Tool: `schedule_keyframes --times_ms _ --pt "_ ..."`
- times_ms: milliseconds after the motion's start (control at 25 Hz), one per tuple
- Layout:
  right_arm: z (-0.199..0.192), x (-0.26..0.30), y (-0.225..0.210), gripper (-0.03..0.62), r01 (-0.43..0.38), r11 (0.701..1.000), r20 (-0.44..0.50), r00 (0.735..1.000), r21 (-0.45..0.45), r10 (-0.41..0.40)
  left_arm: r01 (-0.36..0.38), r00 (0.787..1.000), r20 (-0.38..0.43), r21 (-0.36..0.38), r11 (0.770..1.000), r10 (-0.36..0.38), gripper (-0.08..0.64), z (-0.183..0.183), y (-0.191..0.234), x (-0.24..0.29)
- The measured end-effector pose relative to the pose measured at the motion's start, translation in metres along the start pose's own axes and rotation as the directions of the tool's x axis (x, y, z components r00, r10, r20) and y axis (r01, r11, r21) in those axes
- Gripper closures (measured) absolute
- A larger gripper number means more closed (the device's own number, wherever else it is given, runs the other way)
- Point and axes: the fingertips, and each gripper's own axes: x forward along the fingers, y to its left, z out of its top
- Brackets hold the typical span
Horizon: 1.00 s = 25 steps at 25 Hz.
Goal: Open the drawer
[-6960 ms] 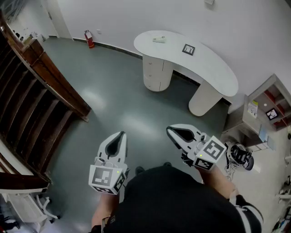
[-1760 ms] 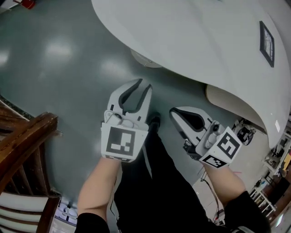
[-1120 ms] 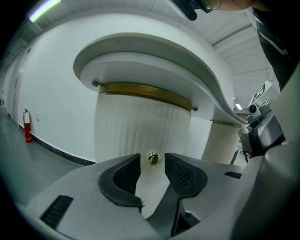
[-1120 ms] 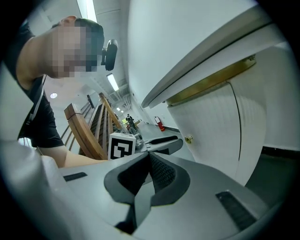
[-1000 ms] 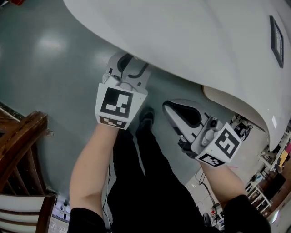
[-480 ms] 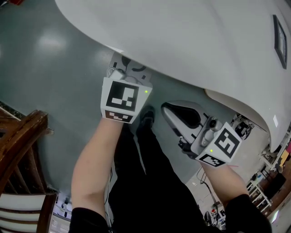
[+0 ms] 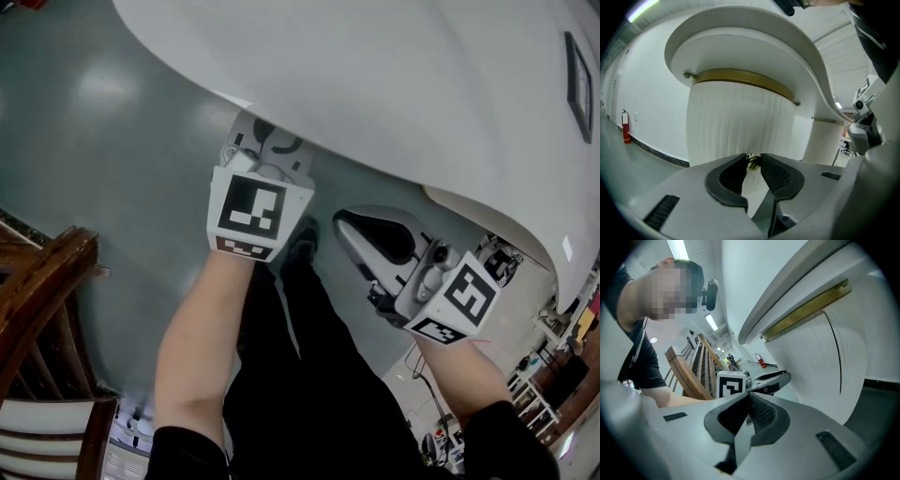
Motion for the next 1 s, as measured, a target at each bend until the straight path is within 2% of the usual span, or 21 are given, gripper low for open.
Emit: schedule_keyframes --times_ms 200,360,640,800,1000 --pt "-0.001 0.0 0.002 0.58 0.002 1.0 0.003 1.0 0.009 -0.002 0.004 0.999 0.043 -0.021 1.0 -0.003 0.457 -0.009 -0.01 -0.039" --pt "-0.01 0.001 0.015 0.58 -0.01 1.0 -0.016 1.0 0.014 0.01 0.01 1.0 -0.005 -0.024 1.0 -0.01 0.456 -0.025 -0.019 -0.068" --pt "0.002 0.007 0.085 0.58 -0.051 0.999 -0.023 0.998 -0.002 0.05 0.005 0.997 -0.074 -0.077 0.997 -0.011 0.456 -0.039 -0.026 -0.134" --pt "0.008 0.01 0.096 0.58 -0.077 0.997 -0.022 0.997 -0.009 0.077 0.029 0.99 -0.135 -0.064 0.998 -0.037 0.456 -0.057 -0.034 -0.148" --pt "0.014 0.012 0.099 0.58 -0.101 0.995 0.01 0.995 0.003 0.101 0.036 0.992 -0.123 -0.042 0.998 -0.04 0.456 -0.062 -0.047 -0.161"
